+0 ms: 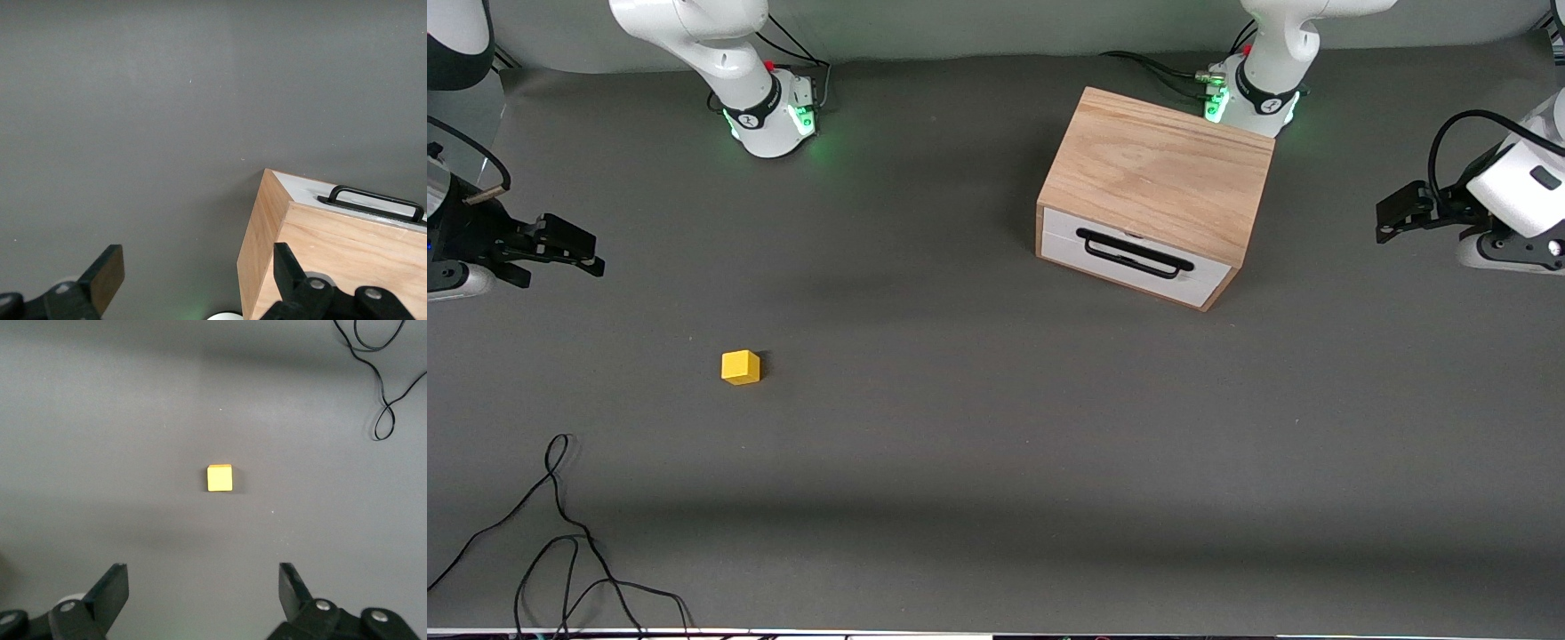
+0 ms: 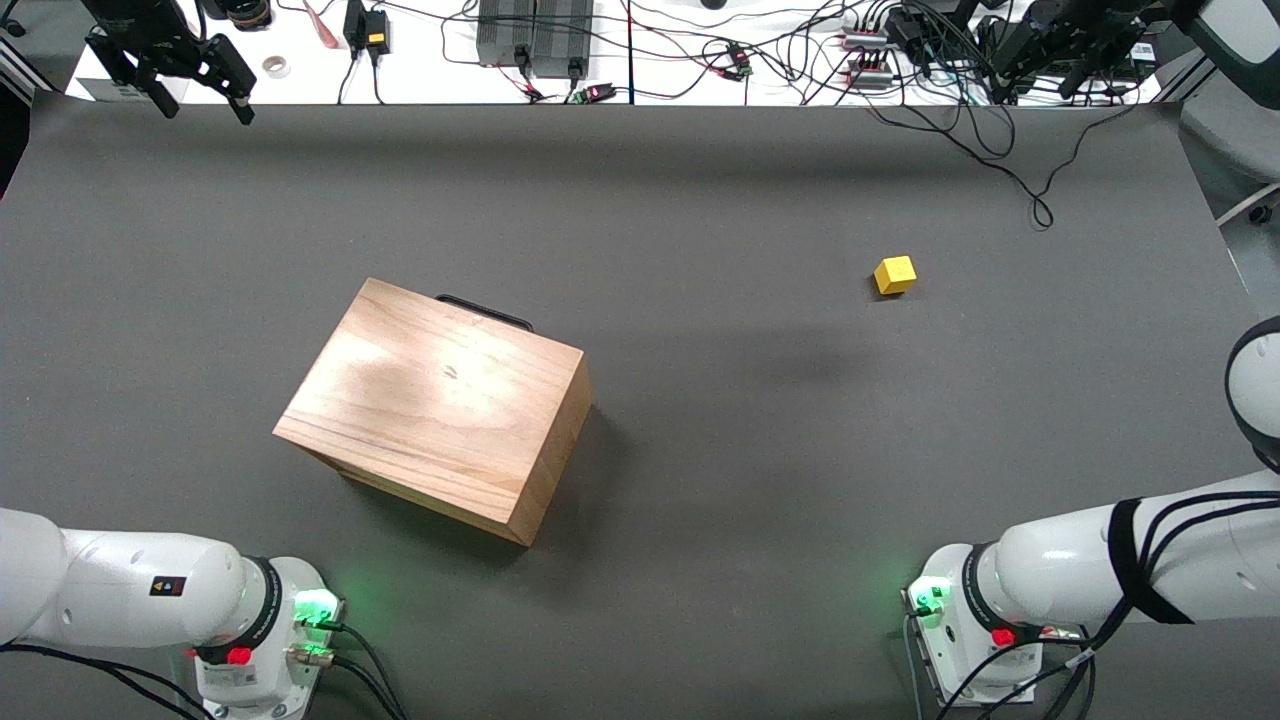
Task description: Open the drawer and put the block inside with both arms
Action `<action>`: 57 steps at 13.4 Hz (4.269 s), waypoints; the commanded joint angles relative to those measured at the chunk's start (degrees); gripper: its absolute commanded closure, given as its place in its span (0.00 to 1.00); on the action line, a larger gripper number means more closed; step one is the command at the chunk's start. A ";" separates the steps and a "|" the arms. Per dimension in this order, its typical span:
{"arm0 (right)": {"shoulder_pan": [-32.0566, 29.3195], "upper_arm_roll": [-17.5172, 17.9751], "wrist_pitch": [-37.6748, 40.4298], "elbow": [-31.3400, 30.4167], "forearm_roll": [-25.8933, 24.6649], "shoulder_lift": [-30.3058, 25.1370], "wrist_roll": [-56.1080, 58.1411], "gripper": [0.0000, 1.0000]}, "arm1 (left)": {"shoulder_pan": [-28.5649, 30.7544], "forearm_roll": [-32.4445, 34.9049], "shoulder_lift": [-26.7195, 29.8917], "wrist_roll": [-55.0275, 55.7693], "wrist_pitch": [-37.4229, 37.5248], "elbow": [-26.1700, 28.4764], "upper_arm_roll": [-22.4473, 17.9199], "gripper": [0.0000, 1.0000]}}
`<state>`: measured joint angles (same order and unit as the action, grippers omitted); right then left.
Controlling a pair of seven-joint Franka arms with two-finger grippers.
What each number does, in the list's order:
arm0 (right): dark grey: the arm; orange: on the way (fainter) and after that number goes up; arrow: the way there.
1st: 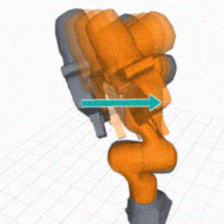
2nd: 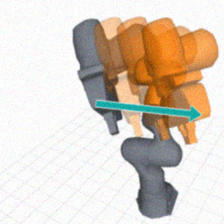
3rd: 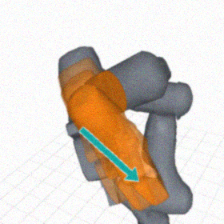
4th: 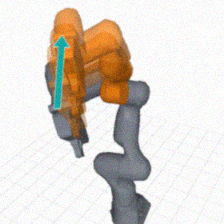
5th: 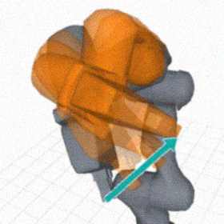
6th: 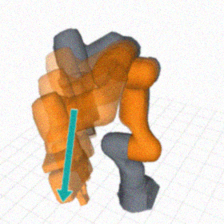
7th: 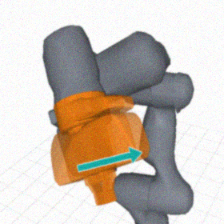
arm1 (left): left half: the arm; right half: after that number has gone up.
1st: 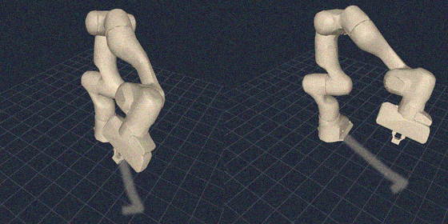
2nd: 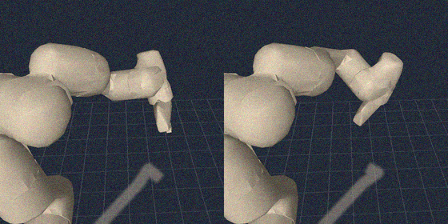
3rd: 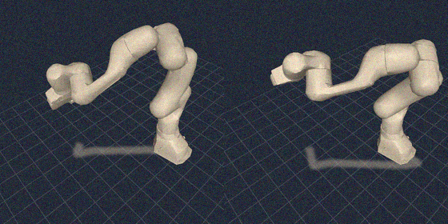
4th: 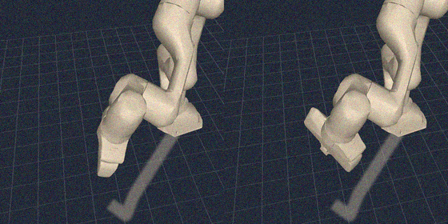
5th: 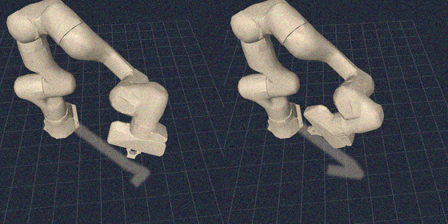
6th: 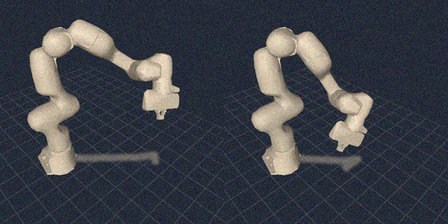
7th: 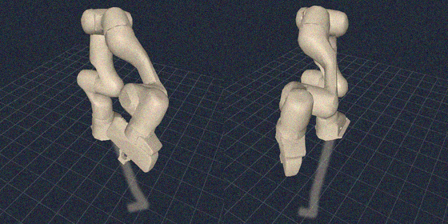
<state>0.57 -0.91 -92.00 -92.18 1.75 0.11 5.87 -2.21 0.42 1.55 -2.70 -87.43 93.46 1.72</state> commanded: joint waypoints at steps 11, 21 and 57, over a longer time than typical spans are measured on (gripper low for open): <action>0.22 -0.14 3.14 2.01 -1.04 1.21 -0.95 0.00 | -0.96 0.89 -0.59 3.12 1.99 -1.17 0.48 0.00; 0.39 -0.32 1.39 -0.89 -0.60 4.10 -0.50 0.00 | -1.13 0.89 -1.72 59.87 1.73 -1.26 23.22 0.00; 1.45 -0.49 -52.32 -27.44 -0.43 27.76 4.50 0.03 | -5.35 7.14 -25.81 105.53 -23.93 12.36 27.90 0.00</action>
<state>2.13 -1.32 -144.11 -120.00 1.75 27.70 9.36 -7.09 6.32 -24.08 101.28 -110.84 105.96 29.94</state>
